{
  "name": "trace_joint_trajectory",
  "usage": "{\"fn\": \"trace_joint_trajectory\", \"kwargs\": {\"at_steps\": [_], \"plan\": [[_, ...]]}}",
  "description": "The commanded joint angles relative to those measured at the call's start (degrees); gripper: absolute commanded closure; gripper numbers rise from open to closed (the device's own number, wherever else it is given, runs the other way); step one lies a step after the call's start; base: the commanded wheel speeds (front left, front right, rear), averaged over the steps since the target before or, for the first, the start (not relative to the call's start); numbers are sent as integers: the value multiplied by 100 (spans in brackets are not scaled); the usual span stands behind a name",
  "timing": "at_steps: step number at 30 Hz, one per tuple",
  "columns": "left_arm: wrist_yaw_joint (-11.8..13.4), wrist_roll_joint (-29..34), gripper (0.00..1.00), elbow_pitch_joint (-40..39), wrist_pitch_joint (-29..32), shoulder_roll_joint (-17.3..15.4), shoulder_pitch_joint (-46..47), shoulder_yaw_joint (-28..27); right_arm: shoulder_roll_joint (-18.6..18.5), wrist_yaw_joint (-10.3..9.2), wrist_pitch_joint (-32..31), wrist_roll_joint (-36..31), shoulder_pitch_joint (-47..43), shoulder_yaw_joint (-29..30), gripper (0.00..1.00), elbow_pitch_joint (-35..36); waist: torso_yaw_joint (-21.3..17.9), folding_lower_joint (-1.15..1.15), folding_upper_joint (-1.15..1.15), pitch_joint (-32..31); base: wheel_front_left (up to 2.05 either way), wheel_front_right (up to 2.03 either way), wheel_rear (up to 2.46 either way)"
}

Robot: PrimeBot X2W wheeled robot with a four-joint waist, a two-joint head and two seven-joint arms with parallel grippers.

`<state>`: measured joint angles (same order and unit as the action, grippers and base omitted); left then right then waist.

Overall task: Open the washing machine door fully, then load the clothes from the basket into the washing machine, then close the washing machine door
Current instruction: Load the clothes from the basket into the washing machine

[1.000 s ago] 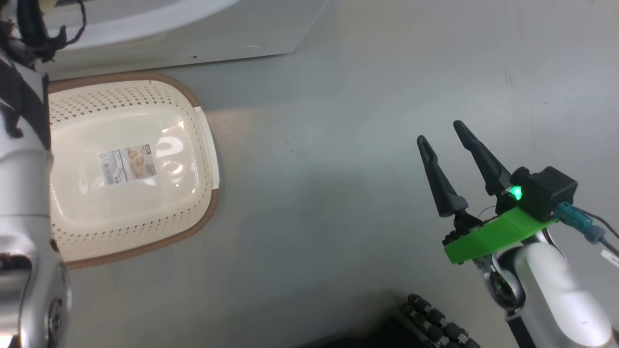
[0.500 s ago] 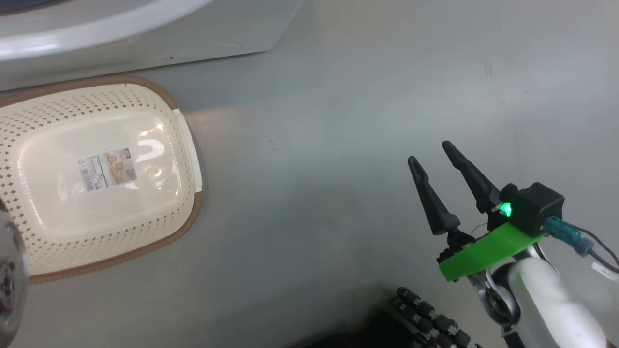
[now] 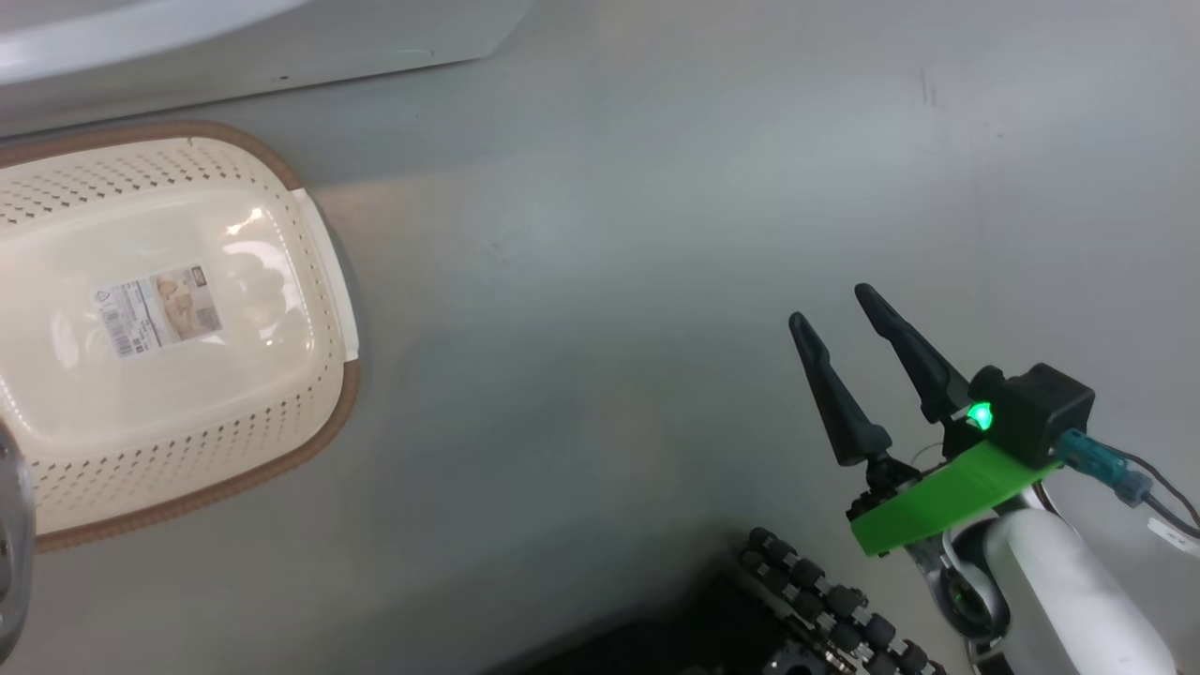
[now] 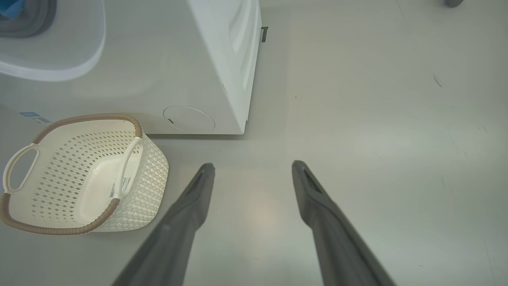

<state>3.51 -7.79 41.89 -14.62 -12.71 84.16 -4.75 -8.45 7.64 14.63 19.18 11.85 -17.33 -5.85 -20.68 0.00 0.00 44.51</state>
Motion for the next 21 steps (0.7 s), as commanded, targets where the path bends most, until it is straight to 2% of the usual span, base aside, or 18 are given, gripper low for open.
{"fn": "trace_joint_trajectory", "kwargs": {"at_steps": [1, 8, 21], "plan": [[-10, 86, 100, -420, -37, -218, 170, -80, -74, -15, 37, 35, -165, -91, 0, 144, -22, 0, 0, 88, 0, 0, 0], [-17, 282, 100, -1201, -38, -140, -23, -318, -37, -15, 37, 64, -90, -99, 0, 149, -27, 0, 0, 234, 0, 0, 0], [-157, 593, 100, 550, -38, -145, 137, 3, -46, -15, 37, 95, -138, -183, 0, 89, -56, 0, 0, 54, 0, 0, 0]]}}
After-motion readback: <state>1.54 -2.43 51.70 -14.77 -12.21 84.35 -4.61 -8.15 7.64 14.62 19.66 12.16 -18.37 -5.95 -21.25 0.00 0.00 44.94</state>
